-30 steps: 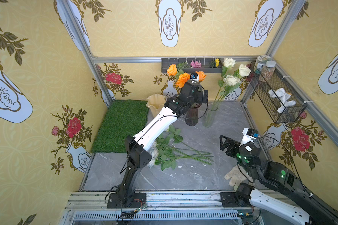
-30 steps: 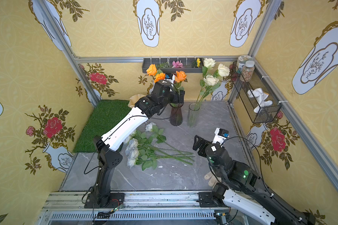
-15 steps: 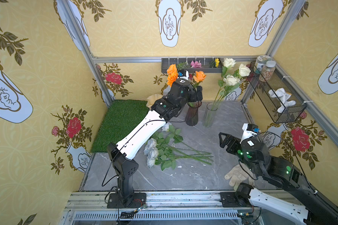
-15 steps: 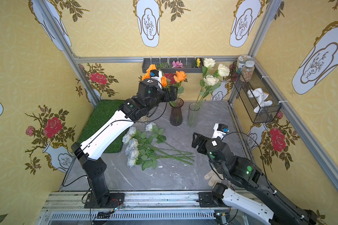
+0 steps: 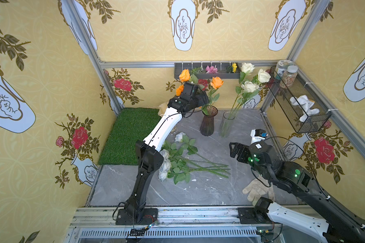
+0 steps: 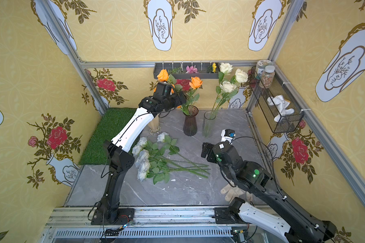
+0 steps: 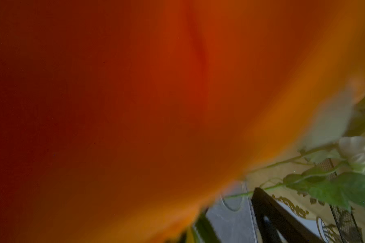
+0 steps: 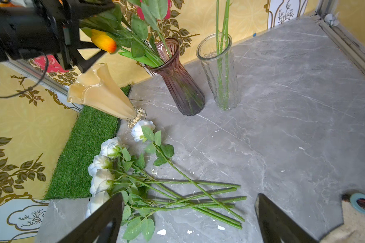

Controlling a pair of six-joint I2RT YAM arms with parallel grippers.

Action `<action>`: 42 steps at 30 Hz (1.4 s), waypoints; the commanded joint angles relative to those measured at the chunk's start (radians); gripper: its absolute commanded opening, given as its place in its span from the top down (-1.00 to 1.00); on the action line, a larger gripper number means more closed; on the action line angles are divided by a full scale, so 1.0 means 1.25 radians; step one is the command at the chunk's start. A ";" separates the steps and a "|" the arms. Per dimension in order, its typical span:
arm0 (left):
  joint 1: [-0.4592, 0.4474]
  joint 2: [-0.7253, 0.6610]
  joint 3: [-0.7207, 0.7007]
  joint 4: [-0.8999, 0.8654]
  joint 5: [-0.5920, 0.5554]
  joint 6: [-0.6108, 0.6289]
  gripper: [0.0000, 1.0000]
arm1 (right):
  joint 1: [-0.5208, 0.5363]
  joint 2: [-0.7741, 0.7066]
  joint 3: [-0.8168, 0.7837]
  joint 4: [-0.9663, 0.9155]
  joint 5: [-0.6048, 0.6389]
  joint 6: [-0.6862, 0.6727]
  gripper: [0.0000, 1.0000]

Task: Arrange the flowers in different vases according to their colors
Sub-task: Insert the flower into the vase.

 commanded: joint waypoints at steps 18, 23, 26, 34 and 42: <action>-0.076 -0.224 -0.305 0.071 0.068 -0.017 -1.00 | -0.306 0.136 0.031 0.249 -0.428 -0.126 -0.95; -0.093 -0.341 -0.466 0.191 0.133 0.010 -1.00 | -0.313 0.138 0.042 0.227 -0.432 -0.135 -0.95; -0.094 -0.398 -0.547 0.244 0.178 0.019 -1.00 | -0.321 0.140 0.046 0.213 -0.440 -0.139 -0.95; -0.084 -0.490 -0.699 0.341 0.255 0.004 -1.00 | -0.345 0.147 0.079 0.167 -0.466 -0.158 -0.94; -0.081 -0.617 -0.867 0.432 0.235 -0.024 -1.00 | -0.351 0.153 0.094 0.135 -0.504 -0.181 -0.95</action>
